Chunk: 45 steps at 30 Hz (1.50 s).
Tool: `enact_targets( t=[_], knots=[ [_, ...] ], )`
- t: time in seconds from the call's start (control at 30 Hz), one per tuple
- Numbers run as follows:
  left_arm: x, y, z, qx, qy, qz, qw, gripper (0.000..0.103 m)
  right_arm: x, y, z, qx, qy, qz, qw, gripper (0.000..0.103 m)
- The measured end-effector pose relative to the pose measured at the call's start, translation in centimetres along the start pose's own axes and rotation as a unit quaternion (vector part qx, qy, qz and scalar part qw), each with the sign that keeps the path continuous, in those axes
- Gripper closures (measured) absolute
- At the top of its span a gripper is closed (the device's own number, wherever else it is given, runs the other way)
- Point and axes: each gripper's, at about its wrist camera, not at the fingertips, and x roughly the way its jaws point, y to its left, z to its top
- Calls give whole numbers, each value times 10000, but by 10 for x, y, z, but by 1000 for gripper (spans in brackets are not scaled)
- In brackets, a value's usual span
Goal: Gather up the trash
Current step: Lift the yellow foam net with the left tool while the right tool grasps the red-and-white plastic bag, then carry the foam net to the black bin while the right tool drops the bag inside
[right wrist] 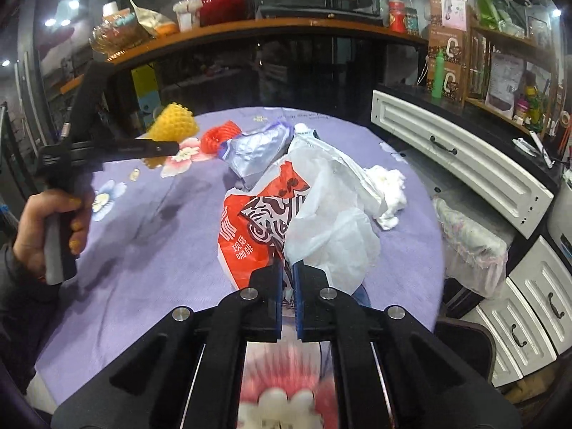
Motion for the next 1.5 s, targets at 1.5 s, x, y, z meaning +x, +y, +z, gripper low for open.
enact_targets(
  t=[1.5],
  knots=[
    [-81, -246, -115, 1771, 162, -2019, 9631, 82, -147, -159, -157, 1726, -126, -1554, 9726, 97]
  ],
)
